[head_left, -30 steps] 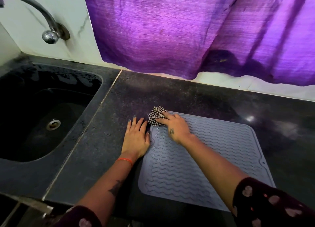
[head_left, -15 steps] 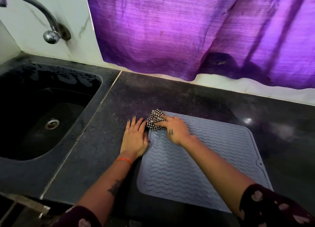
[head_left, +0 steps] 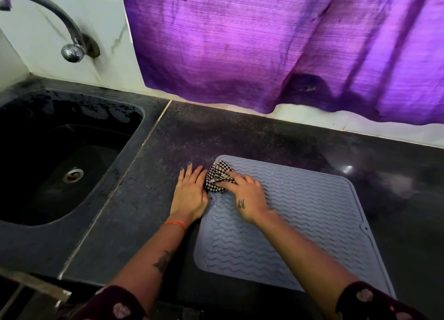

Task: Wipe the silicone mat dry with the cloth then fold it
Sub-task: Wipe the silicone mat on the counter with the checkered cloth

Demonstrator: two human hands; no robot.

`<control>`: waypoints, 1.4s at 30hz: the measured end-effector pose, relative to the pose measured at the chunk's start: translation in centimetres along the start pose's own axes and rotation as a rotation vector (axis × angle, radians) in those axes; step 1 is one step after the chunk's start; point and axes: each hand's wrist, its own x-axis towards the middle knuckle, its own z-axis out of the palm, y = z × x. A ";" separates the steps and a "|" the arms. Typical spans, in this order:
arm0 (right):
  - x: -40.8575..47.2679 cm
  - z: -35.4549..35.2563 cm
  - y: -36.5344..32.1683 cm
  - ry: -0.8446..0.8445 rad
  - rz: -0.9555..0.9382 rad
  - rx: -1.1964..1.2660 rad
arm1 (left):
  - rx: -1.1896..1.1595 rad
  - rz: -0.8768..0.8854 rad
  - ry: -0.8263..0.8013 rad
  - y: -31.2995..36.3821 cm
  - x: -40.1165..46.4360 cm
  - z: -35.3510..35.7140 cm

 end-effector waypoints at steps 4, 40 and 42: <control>1.4 -1.7 0.3 -0.113 -0.009 0.034 | -0.001 0.004 0.003 -0.1 -0.1 0.0; 3.8 -3.3 5.6 0.114 0.072 0.237 | 0.001 -0.020 -0.015 0.2 -0.1 -0.2; 5.1 -2.6 4.5 0.137 0.084 0.184 | 0.002 -0.023 -0.010 0.2 -0.1 -0.2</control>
